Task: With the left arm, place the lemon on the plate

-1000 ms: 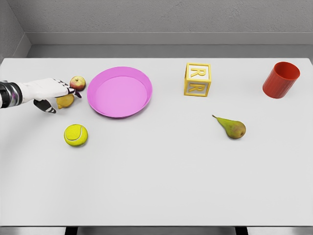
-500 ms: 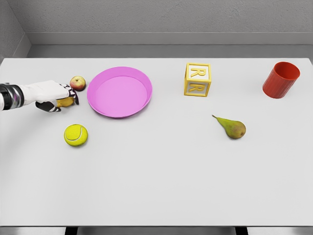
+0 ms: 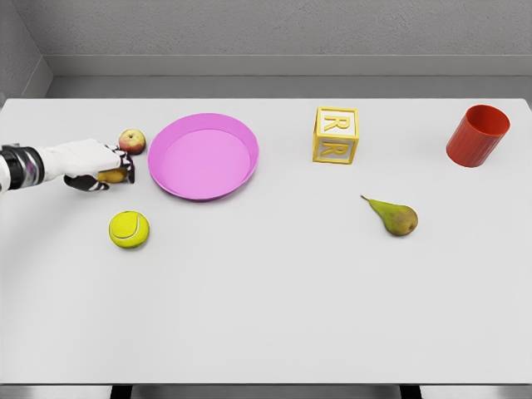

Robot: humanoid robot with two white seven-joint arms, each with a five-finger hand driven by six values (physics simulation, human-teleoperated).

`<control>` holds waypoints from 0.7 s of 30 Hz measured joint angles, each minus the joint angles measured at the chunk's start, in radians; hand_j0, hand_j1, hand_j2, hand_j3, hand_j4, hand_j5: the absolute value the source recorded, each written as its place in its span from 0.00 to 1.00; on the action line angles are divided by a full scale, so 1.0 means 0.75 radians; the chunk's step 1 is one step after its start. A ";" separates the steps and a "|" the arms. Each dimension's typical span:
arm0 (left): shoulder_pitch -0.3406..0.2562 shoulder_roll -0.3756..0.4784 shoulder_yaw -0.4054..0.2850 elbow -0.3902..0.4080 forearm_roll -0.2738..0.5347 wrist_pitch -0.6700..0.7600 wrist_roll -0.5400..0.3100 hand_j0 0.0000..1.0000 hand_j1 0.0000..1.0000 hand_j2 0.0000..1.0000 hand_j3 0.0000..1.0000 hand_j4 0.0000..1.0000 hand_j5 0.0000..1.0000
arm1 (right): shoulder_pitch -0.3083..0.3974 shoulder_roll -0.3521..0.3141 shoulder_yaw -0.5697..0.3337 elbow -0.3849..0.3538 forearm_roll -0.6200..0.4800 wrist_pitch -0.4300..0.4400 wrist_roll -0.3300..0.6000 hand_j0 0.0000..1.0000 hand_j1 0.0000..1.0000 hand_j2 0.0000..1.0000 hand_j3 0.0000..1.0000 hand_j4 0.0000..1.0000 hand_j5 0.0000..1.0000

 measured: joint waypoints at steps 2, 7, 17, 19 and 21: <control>0.000 0.000 0.000 -0.009 -0.001 -0.002 -0.001 0.60 0.60 0.60 0.60 0.60 0.60 | 0.000 0.000 0.000 0.000 0.000 0.000 0.000 1.00 1.00 1.00 1.00 1.00 1.00; 0.000 0.004 0.002 -0.036 0.003 -0.004 -0.003 0.60 0.60 0.60 0.60 0.60 0.60 | 0.000 0.000 0.000 0.000 0.000 0.000 0.000 1.00 1.00 1.00 1.00 1.00 1.00; 0.004 0.014 0.017 -0.109 0.016 -0.003 -0.003 0.60 0.60 0.60 0.60 0.60 0.60 | 0.000 0.000 0.000 0.000 0.000 0.000 0.000 1.00 1.00 1.00 1.00 1.00 1.00; 0.004 0.014 0.021 -0.119 0.018 -0.003 -0.003 0.60 0.60 0.60 0.60 0.60 0.60 | 0.000 0.000 0.000 0.000 0.000 0.000 0.000 1.00 1.00 1.00 1.00 1.00 1.00; 0.004 0.013 0.023 -0.126 0.018 -0.003 -0.003 0.60 0.60 0.60 0.60 0.60 0.60 | 0.000 0.000 0.000 0.000 0.000 0.000 0.000 1.00 1.00 1.00 1.00 1.00 1.00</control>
